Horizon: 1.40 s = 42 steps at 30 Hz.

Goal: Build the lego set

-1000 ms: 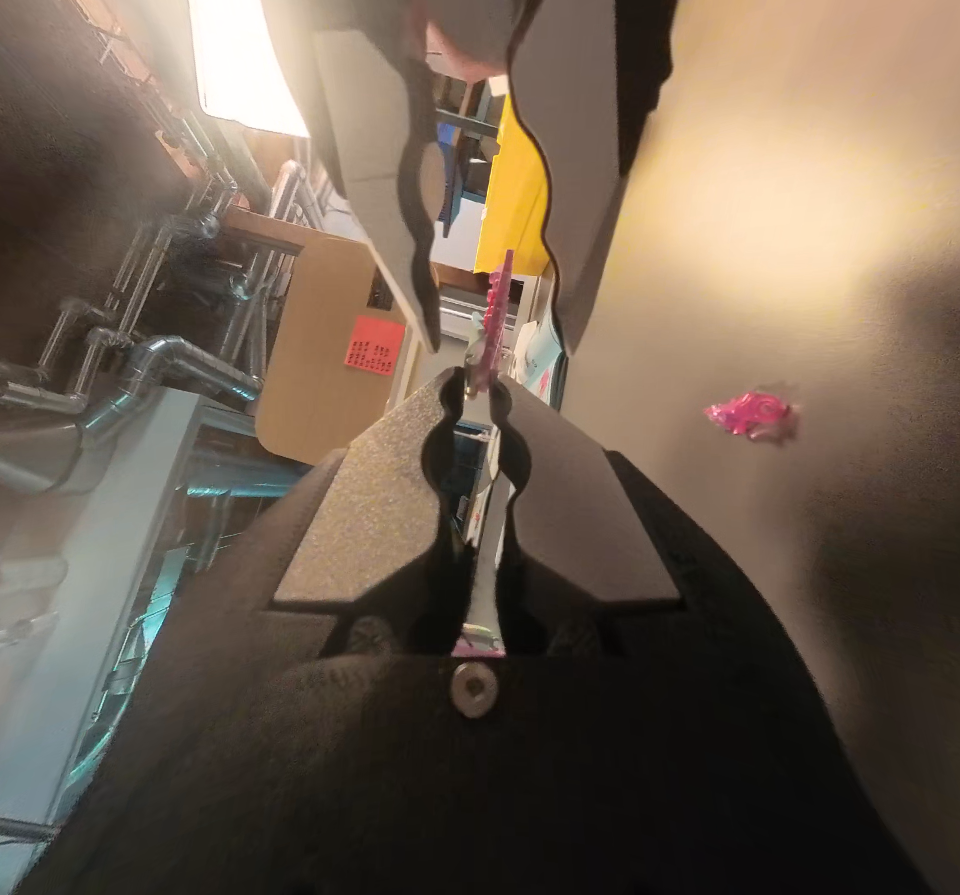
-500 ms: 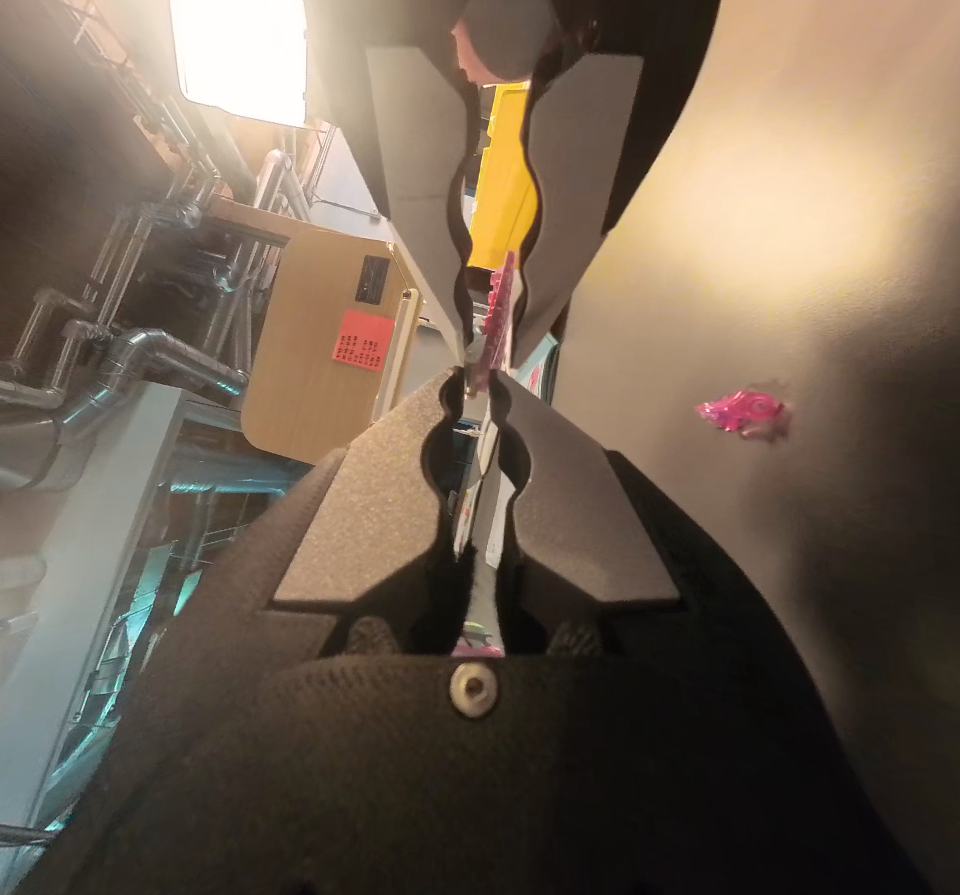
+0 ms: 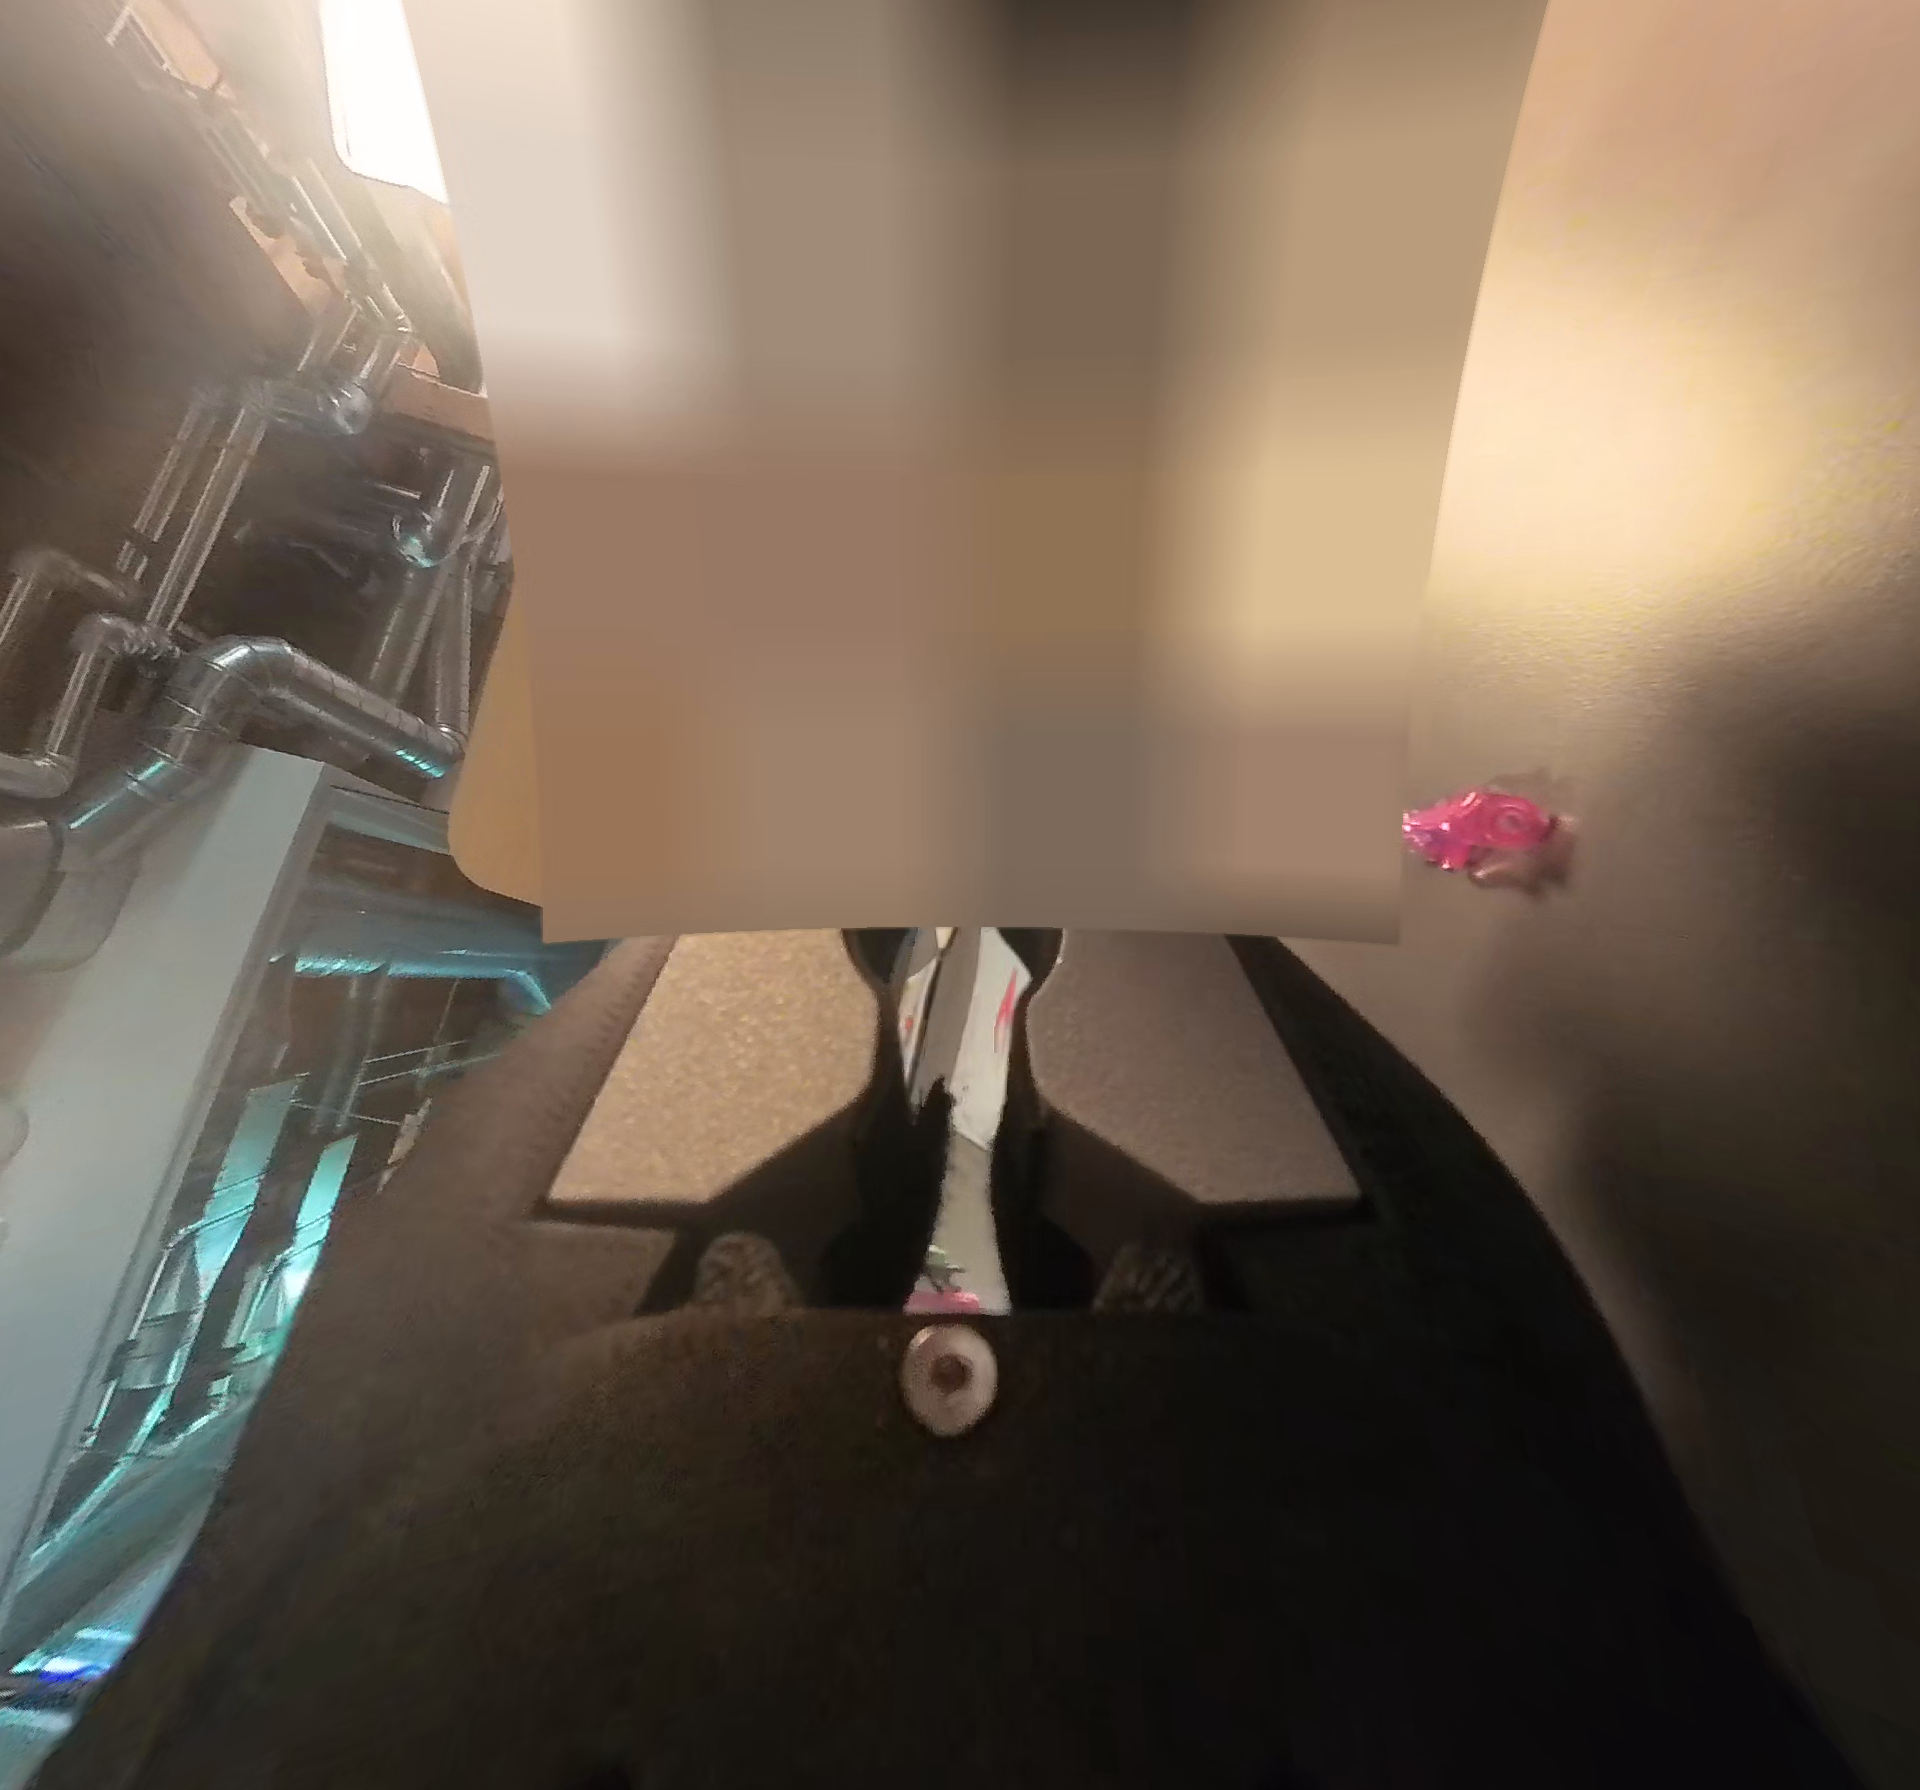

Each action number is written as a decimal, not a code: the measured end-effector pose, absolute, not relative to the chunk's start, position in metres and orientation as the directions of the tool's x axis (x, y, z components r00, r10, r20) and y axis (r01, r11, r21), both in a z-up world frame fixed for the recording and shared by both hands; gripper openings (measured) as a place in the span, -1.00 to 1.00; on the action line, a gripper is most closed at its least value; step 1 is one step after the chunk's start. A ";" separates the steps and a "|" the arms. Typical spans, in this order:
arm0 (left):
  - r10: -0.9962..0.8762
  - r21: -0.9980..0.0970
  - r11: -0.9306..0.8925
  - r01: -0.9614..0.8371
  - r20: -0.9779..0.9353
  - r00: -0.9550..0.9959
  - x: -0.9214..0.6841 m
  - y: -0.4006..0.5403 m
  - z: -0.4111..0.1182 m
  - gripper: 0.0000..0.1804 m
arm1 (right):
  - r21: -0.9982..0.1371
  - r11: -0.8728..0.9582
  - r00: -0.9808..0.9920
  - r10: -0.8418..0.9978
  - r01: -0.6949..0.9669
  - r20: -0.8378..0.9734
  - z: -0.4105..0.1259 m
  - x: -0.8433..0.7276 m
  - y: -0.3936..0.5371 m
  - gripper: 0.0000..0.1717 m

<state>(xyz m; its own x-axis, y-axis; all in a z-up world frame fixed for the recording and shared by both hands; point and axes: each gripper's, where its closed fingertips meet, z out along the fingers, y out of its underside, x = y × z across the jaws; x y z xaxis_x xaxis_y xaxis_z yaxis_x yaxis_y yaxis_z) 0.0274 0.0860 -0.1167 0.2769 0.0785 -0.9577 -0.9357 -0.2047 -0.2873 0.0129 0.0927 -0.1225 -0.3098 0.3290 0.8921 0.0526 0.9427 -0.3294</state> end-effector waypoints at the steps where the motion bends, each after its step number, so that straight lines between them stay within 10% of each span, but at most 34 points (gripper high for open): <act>1: 0.075 -0.295 -0.205 -0.933 -0.955 0.285 0.027 0.086 -0.117 -0.91 | -0.357 0.932 -0.327 0.358 0.066 0.875 -0.123 0.013 0.093 -0.85; 24: 0.065 -0.208 -0.140 -0.968 -0.978 0.201 0.041 0.091 -0.118 -0.91 | -0.683 0.722 -0.767 0.499 0.112 0.403 -0.096 0.049 0.080 -0.55; 42: 0.013 -0.082 -0.131 -0.988 -0.997 0.081 0.052 0.095 -0.131 -0.91 | -0.449 0.835 -0.891 0.424 0.317 0.161 -0.120 0.064 0.113 -1.00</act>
